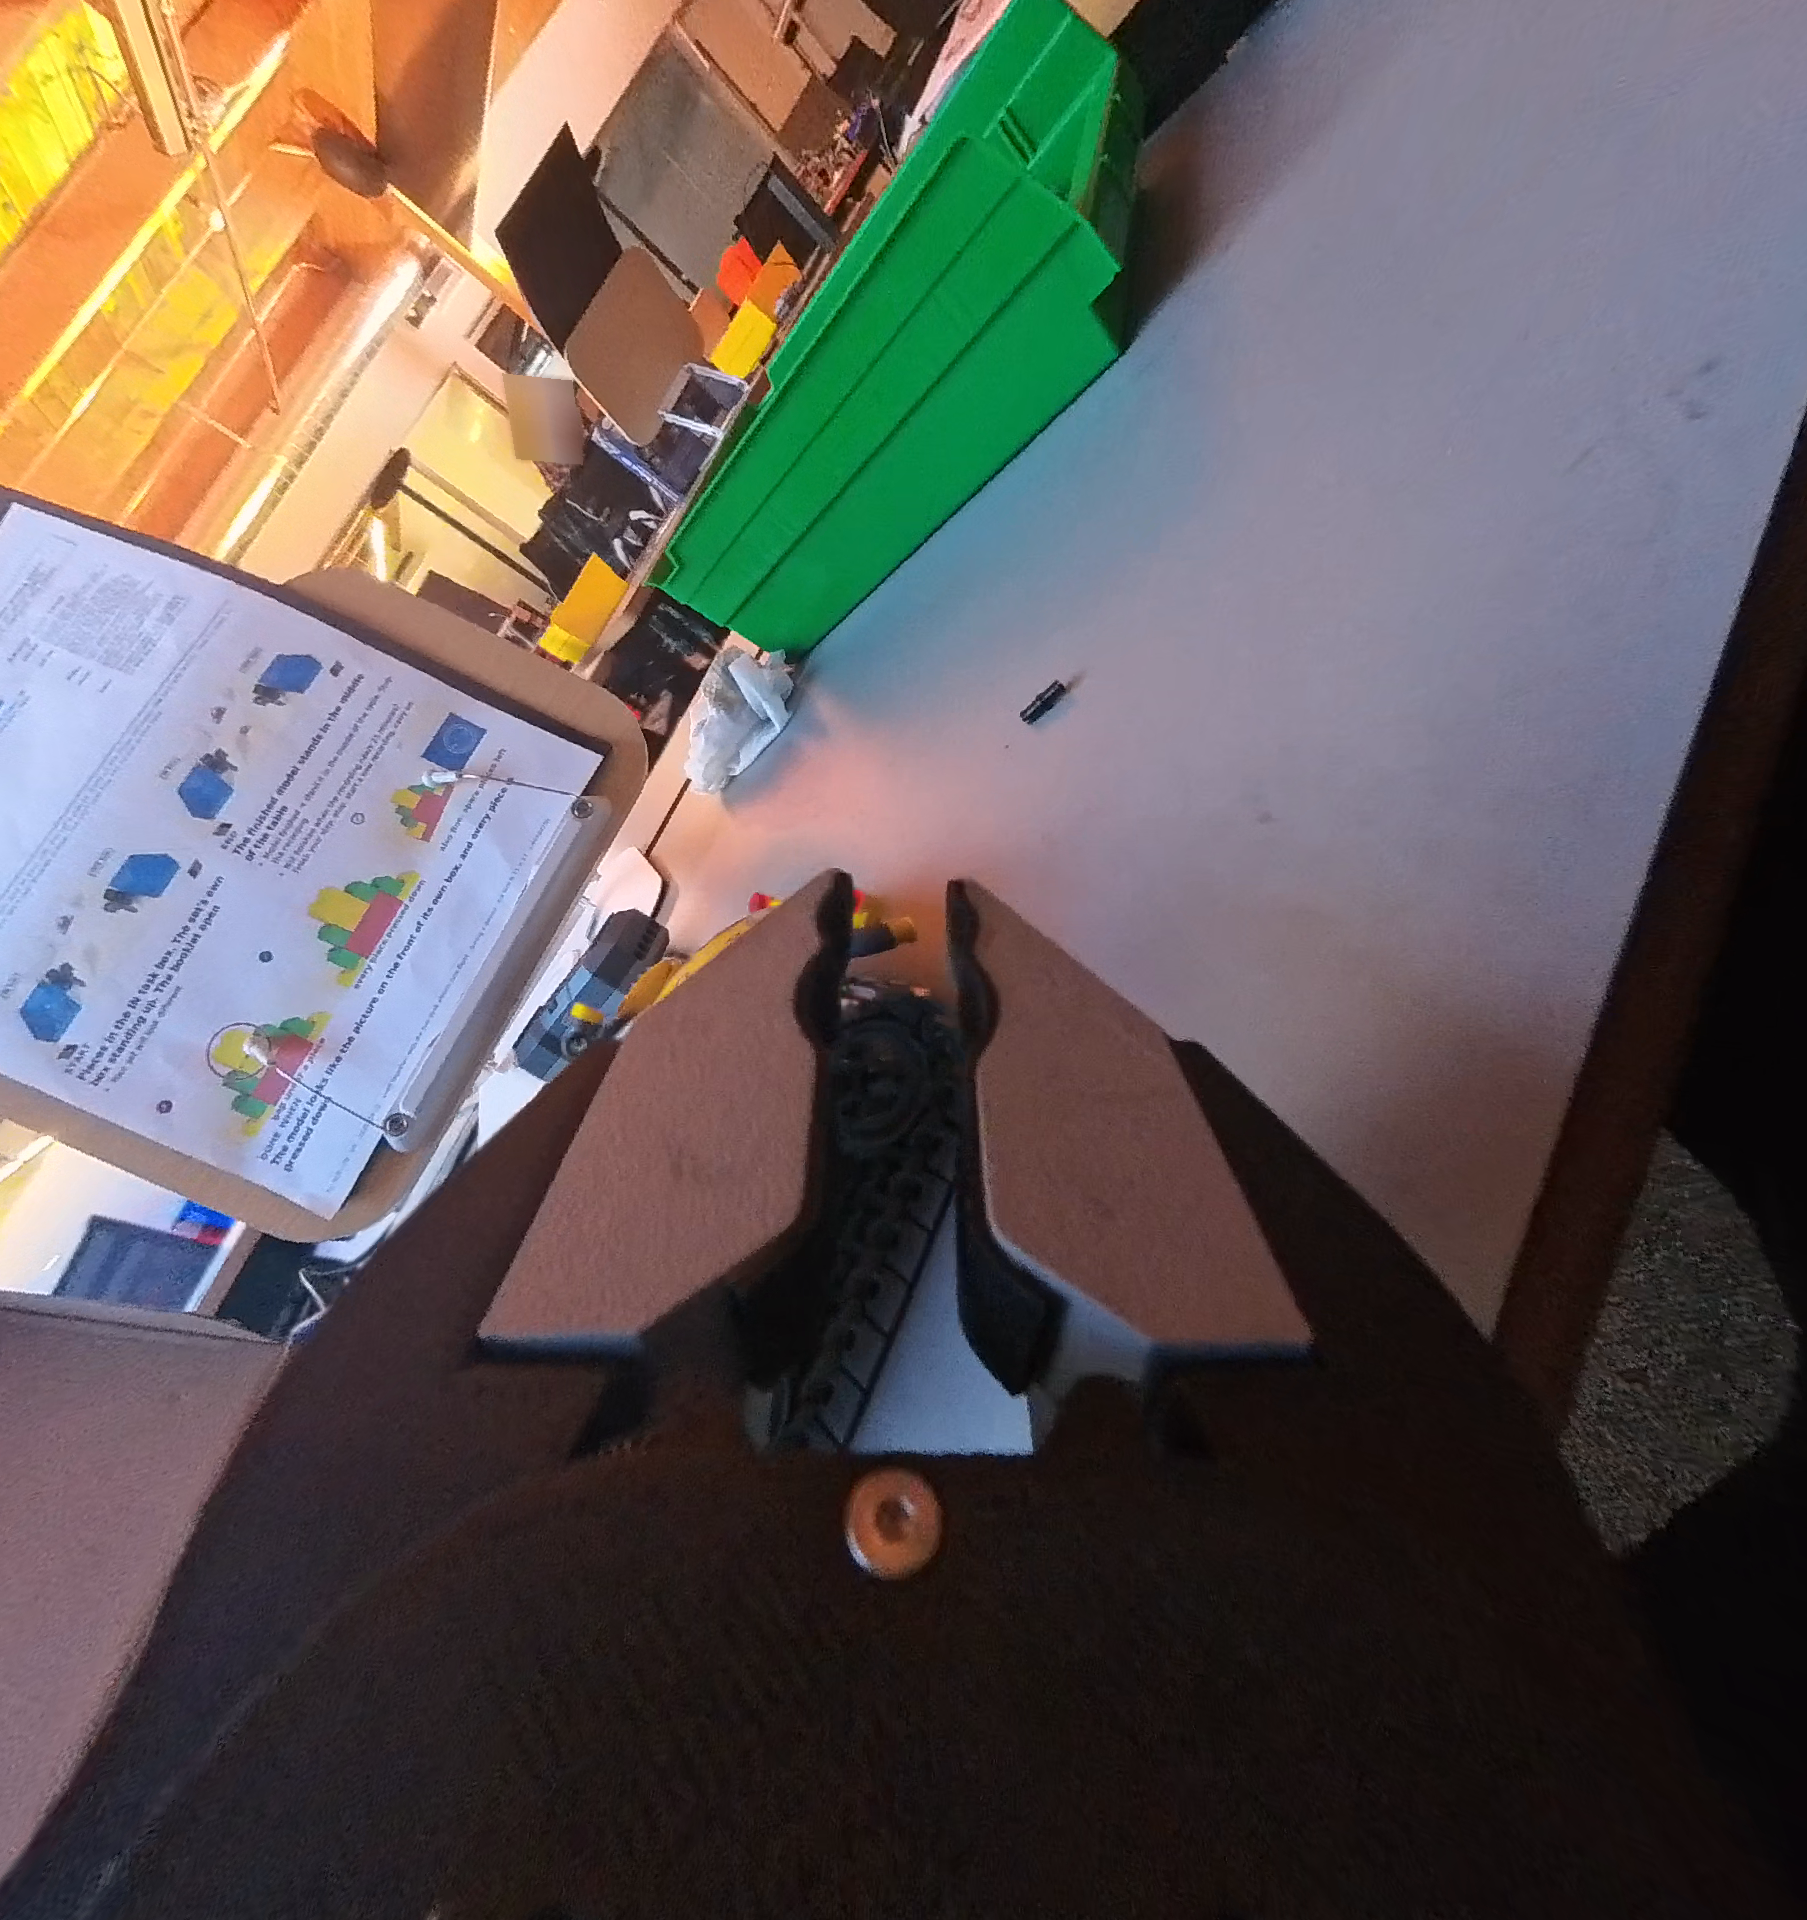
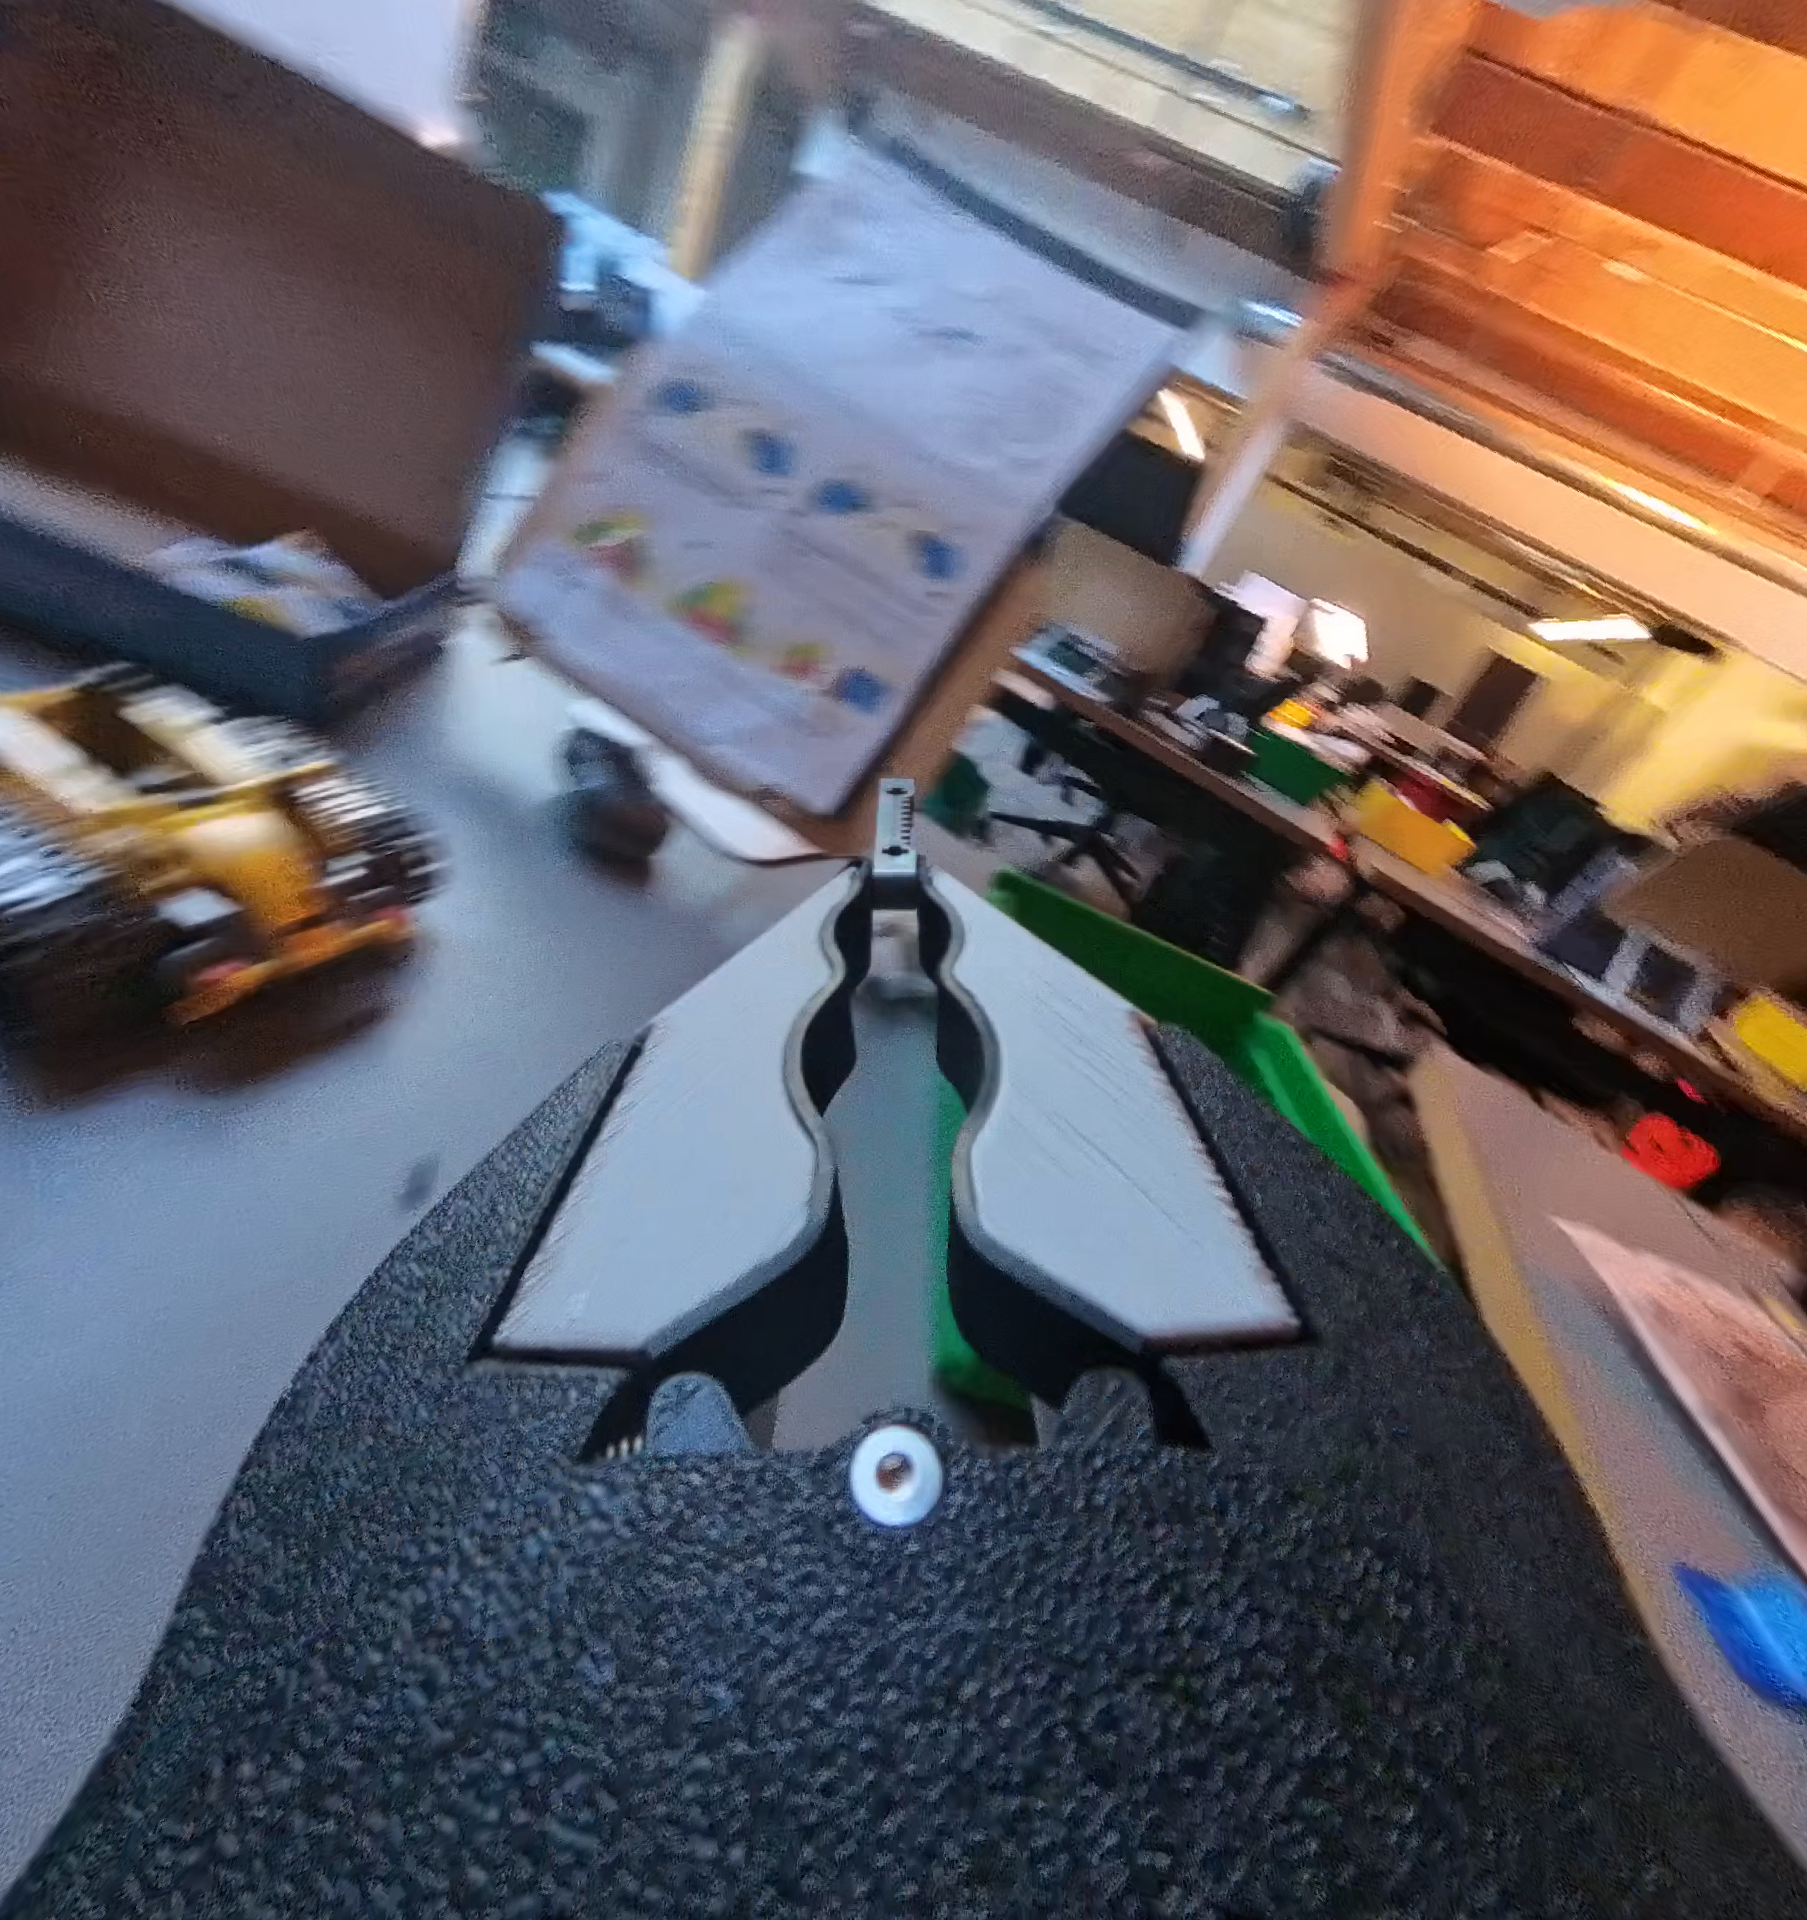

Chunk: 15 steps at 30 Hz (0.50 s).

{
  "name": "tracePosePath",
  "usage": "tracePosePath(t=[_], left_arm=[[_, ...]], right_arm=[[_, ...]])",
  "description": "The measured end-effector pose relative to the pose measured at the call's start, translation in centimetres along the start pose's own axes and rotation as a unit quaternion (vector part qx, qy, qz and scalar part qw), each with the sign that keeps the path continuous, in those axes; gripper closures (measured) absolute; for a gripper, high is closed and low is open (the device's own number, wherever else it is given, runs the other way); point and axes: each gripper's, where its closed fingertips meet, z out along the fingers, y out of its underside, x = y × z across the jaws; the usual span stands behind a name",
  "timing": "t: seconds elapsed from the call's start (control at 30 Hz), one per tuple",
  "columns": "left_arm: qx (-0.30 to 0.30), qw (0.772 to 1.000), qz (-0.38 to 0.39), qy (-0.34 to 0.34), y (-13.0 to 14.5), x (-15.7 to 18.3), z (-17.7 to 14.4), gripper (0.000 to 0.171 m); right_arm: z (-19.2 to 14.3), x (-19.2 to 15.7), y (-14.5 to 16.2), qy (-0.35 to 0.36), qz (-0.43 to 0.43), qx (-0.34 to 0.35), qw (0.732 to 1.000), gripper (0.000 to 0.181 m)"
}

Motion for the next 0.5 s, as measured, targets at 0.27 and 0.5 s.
tracePosePath(t=[0.27, 0.5], left_arm=[[0.005, 1.000, -0.005, -0.004, -0.1, -0.2, -0.1, 0.163], [0.011, 1.000, -0.010, -0.001, -0.2, -0.2, -0.2, 0.165]], right_arm=[[7.2, 12.6, 9.5, -0.006, 0.168, -0.240, 0.956, 0.164], [6.0, 1.8, 7.4, -0.129, 0.208, -0.196, 0.950, 0.157]])
